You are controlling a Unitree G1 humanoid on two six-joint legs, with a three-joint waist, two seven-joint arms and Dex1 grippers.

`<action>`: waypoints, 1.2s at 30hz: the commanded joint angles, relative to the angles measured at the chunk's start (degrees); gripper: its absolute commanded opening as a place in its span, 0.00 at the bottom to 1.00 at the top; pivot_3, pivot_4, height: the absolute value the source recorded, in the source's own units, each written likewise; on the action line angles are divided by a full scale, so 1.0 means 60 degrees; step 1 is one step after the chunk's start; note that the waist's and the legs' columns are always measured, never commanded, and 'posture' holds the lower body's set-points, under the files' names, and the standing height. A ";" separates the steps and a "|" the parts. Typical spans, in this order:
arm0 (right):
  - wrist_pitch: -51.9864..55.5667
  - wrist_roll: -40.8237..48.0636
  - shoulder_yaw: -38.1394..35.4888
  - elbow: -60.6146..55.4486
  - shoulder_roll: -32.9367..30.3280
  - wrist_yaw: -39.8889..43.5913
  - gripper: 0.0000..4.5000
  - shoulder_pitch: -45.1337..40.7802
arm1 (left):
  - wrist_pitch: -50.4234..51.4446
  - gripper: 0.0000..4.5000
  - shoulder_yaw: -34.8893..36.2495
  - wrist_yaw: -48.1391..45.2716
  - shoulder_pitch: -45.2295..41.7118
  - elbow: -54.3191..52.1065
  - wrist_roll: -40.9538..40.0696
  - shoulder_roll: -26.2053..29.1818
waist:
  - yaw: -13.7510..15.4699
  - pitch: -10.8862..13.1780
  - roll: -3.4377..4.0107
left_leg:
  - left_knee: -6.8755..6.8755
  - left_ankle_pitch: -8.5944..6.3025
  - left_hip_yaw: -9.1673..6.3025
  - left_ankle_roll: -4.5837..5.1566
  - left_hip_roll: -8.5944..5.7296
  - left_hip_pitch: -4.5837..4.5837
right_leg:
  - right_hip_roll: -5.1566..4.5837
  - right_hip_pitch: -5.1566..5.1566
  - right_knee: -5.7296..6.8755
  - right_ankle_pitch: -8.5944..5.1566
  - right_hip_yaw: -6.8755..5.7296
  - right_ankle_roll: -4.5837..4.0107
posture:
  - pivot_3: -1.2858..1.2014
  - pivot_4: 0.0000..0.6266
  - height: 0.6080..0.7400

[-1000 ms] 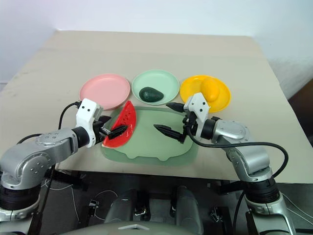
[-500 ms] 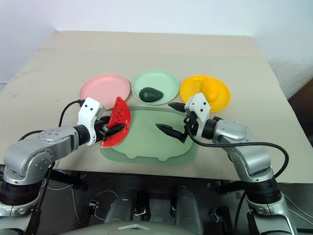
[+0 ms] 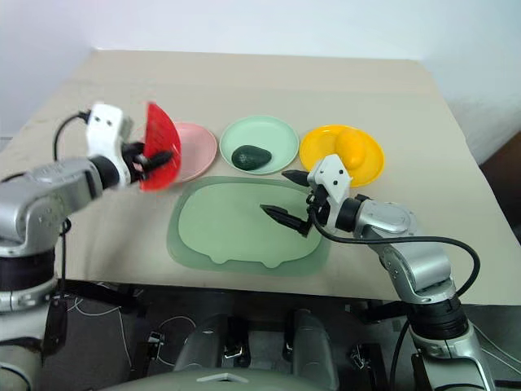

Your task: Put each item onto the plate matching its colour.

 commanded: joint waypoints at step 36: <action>-0.0093 -0.0024 -0.0300 -0.0210 -0.0035 -0.0120 1.00 -0.0116 | -0.3252 0.99 -0.0454 -0.1524 -0.1216 0.2534 0.2609 -0.0868 | -0.0037 0.0007 -0.0012 | 0.0037 -0.0001 0.0000 0.0029 0.0005 -0.0012 | -0.0003 -0.0009 0.0040 0.0000 -0.0005 0.0004 | 0.52 0.24 0.67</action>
